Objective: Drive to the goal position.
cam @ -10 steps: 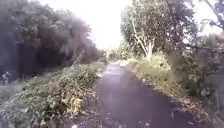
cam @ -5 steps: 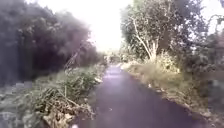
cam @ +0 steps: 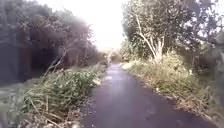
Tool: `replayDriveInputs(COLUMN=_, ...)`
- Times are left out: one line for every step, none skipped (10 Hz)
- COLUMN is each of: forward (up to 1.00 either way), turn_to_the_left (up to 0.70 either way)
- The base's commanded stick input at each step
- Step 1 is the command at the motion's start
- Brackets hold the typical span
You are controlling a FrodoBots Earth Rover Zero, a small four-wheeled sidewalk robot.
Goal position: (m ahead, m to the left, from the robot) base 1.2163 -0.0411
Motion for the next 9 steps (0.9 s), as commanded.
replayDriveInputs(forward=0.85, turn_to_the_left=0.0)
replayDriveInputs(forward=0.85, turn_to_the_left=0.0)
replayDriveInputs(forward=0.85, turn_to_the_left=0.0)
replayDriveInputs(forward=0.85, turn_to_the_left=0.0)
replayDriveInputs(forward=0.85, turn_to_the_left=0.0)
replayDriveInputs(forward=0.85, turn_to_the_left=0.0)
replayDriveInputs(forward=0.85, turn_to_the_left=0.0)
replayDriveInputs(forward=0.85, turn_to_the_left=0.0)
replayDriveInputs(forward=0.85, turn_to_the_left=0.0)
